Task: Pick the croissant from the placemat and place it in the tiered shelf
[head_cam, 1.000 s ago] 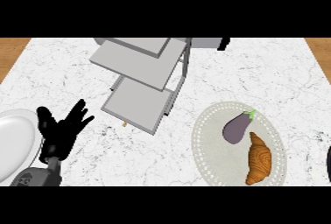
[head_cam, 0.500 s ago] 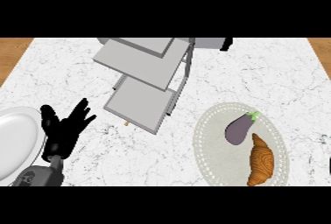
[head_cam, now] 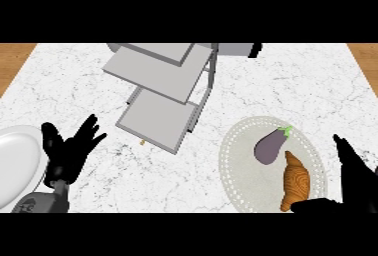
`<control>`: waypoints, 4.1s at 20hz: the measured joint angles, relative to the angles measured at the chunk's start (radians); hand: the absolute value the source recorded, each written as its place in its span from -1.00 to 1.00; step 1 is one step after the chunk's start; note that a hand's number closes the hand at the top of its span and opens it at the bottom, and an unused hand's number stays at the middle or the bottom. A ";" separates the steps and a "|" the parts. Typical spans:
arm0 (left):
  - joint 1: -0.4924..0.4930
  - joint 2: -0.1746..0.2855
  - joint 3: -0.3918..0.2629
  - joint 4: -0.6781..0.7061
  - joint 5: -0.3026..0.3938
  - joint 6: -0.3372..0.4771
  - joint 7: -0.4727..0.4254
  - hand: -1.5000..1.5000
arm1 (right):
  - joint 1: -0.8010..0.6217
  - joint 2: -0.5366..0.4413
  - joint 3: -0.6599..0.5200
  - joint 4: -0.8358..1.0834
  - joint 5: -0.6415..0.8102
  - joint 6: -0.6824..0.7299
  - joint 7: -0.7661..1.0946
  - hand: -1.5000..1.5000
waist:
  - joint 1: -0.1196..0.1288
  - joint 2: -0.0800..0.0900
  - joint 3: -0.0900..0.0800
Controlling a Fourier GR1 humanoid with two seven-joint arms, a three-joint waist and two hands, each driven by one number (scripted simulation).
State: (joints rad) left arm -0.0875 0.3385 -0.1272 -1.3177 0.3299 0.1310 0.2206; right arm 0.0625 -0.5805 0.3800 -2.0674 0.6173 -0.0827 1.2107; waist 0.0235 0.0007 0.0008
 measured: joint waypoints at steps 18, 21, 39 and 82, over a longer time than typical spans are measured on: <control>0.044 -0.007 0.032 -0.040 -0.013 -0.004 0.022 0.00 | -0.035 0.265 -0.014 0.215 0.283 0.084 -0.028 -1.00 | -0.021 -0.003 0.001; 0.051 -0.012 0.031 -0.049 -0.021 -0.004 0.023 0.00 | -0.021 0.298 -0.023 0.243 0.336 0.092 -0.036 -1.00 | -0.022 -0.003 0.001; 0.047 -0.057 0.086 -0.043 -0.087 -0.039 0.043 0.00 | -0.059 0.431 -0.185 0.472 0.442 0.049 -0.207 1.00 | -0.023 -0.009 -0.003; -0.028 -0.096 0.048 0.002 -0.135 -0.086 0.084 0.00 | -0.973 0.565 0.245 0.513 0.482 -0.065 0.020 1.00 | 0.080 -0.024 -0.008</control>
State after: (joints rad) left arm -0.1160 0.2422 -0.0791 -1.3162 0.1945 0.0454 0.3046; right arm -0.9103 -0.0156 0.6254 -1.5542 1.0998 -0.1477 1.2306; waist 0.1034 -0.0232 -0.0070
